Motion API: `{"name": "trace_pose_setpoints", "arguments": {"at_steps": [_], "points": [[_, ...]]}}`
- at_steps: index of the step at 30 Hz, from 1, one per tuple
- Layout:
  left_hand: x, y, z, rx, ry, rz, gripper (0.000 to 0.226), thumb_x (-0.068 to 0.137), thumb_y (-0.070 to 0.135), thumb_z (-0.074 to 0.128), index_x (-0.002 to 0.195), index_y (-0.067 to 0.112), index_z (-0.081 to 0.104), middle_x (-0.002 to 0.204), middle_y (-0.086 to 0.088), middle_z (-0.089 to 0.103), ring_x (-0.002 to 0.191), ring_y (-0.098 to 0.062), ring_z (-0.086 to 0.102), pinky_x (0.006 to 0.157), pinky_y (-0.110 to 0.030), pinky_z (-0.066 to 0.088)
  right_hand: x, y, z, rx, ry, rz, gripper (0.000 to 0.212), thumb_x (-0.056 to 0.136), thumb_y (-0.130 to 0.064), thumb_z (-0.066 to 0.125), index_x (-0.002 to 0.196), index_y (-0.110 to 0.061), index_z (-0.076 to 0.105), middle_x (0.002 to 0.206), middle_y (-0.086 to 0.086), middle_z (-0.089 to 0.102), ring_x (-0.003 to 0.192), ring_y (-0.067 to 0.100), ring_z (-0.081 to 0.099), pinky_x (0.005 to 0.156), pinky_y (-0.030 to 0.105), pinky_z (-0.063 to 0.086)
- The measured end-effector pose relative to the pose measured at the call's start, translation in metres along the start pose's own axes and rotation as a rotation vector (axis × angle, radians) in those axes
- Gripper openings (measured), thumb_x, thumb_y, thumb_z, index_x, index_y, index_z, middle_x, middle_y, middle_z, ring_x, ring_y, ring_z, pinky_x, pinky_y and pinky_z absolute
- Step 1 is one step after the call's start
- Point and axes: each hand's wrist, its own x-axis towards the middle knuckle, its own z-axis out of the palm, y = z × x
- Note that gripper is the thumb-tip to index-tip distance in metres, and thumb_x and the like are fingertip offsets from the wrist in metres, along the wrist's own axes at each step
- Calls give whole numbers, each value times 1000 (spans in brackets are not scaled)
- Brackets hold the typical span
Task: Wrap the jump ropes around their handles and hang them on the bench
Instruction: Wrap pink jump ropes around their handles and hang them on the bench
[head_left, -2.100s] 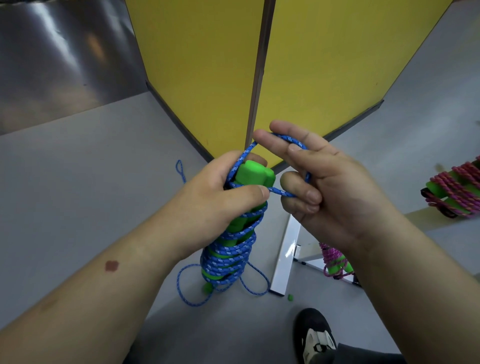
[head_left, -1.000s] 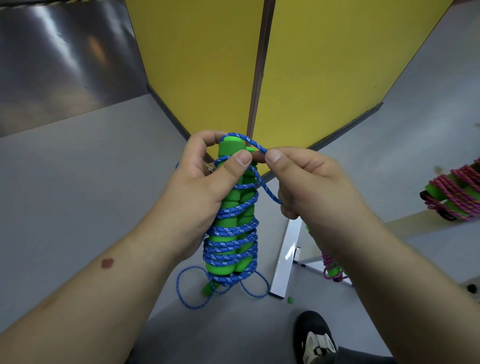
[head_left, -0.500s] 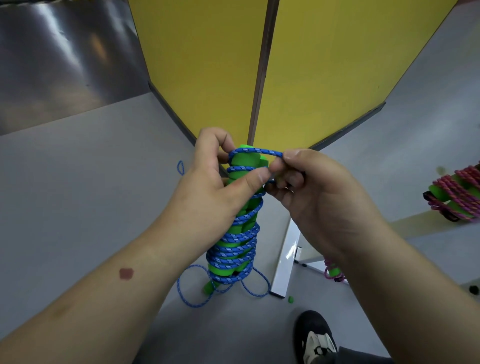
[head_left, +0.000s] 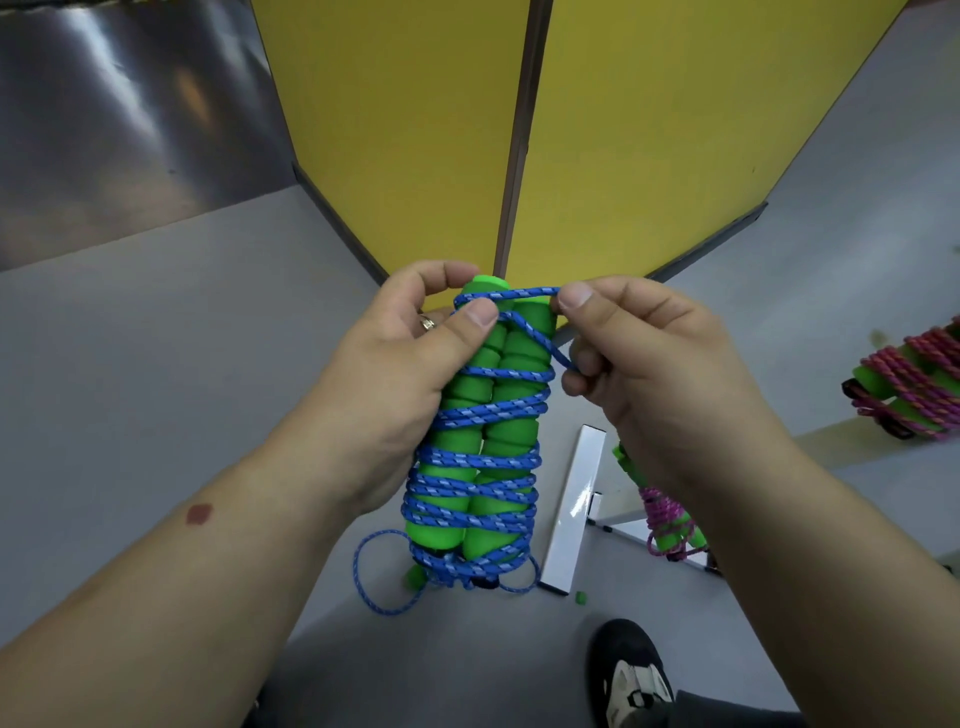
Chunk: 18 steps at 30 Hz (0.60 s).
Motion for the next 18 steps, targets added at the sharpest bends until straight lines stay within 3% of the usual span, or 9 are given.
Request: {"name": "trace_pose_setpoints", "arguments": {"at_steps": [4, 8, 13, 18], "points": [[0, -1, -1, 18, -88, 8, 23, 100, 9, 61, 121, 19, 66, 103, -12, 70, 90, -27, 71, 81, -42, 62, -2, -1, 1, -11, 30, 30, 18, 95, -24, 67, 79, -21, 74, 61, 3, 50, 49, 12, 39, 47, 27, 39], [-1, -6, 0, 10, -43, 46, 30, 89, 19, 59, 116, 21, 71, 105, -15, 71, 90, -31, 70, 81, -48, 59, -4, -1, 10, 149, -14, 210, 18, 97, -24, 63, 80, -20, 65, 50, -5, 40, 46, 9, 37, 46, 24, 37], [-8, -7, 13, -73, -46, 102, 26, 90, 22, 50, 110, 12, 63, 82, -11, 74, 71, -29, 73, 61, -36, 59, -5, -5, 14, 369, -52, 373, 31, 96, -21, 62, 66, -20, 57, 51, -6, 34, 44, 6, 35, 42, 19, 35], [-10, -5, 18, -86, 46, 192, 10, 86, 16, 54, 90, 12, 62, 75, -13, 57, 66, -27, 58, 59, -33, 49, -10, -7, 20, 441, -201, 468, 19, 96, -22, 61, 79, -16, 55, 49, -6, 39, 40, 2, 36, 37, 14, 34]]}}
